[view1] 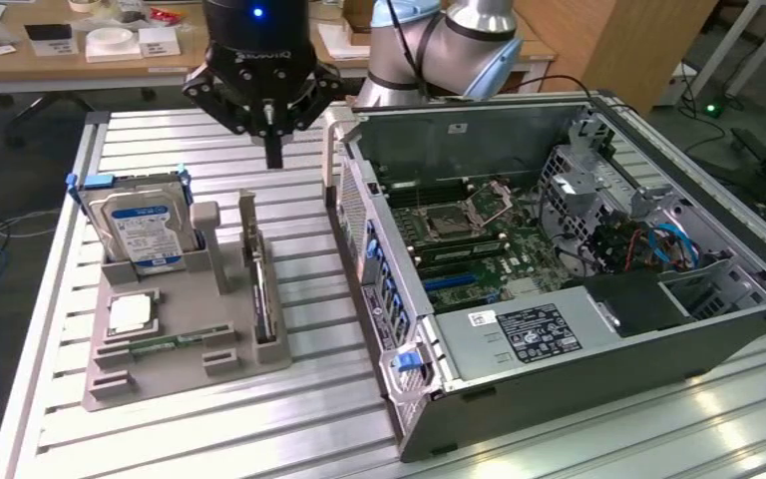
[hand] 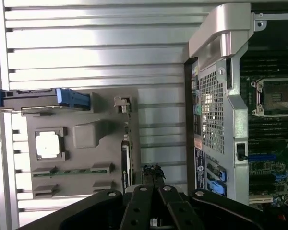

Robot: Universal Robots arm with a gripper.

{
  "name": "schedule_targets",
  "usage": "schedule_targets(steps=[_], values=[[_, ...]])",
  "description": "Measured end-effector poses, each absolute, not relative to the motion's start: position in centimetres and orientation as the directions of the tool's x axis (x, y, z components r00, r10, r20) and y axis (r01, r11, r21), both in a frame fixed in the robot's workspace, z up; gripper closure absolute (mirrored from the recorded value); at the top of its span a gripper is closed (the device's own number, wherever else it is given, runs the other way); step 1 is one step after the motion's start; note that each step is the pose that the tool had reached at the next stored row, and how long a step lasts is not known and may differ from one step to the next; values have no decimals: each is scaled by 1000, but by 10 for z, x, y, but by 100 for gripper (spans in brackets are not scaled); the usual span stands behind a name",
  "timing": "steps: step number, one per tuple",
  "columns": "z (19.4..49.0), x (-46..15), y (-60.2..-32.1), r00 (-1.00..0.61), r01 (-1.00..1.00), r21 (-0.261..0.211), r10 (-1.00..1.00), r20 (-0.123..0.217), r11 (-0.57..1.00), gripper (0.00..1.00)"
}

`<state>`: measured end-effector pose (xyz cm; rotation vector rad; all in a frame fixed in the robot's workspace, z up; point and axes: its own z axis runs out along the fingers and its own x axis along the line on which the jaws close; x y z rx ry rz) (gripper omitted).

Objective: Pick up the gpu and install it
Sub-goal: 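Reach for the gpu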

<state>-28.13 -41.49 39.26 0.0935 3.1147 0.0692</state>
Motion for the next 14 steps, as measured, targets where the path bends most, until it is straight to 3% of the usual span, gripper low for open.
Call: schedule_targets(steps=[14], values=[[392, -316, -419, -998, 57, 45, 58, -23, 997, 89]])
